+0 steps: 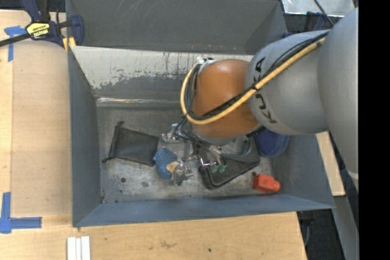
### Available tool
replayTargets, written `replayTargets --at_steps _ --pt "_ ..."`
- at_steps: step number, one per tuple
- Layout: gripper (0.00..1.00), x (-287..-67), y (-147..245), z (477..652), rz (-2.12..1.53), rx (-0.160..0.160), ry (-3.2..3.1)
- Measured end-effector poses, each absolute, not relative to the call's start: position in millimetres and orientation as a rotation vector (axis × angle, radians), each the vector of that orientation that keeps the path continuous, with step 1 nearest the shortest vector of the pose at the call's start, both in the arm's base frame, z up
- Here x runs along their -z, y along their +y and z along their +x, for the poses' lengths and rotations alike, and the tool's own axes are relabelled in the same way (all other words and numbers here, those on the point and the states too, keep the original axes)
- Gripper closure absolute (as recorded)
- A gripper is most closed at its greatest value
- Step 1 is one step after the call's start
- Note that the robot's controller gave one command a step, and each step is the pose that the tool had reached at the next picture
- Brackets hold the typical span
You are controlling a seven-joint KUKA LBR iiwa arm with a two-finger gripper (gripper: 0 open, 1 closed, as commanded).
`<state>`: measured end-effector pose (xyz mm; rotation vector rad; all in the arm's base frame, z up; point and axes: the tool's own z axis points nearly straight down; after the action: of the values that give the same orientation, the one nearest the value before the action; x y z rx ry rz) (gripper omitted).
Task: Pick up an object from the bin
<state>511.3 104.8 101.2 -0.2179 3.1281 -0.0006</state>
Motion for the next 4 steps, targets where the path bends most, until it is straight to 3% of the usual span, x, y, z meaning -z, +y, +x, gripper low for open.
replayTargets --at_steps 1,2,3,4 --pt "0.00 -102 136 523.7 -0.251 -0.003 3.127" --pt "0.00 -74 119 522.1 -0.136 -0.010 3.132" --pt "0.00 -75 120 519.7 -0.203 -0.006 3.121" --pt "1.00 -77 121 521.7 -0.202 -0.010 3.112"
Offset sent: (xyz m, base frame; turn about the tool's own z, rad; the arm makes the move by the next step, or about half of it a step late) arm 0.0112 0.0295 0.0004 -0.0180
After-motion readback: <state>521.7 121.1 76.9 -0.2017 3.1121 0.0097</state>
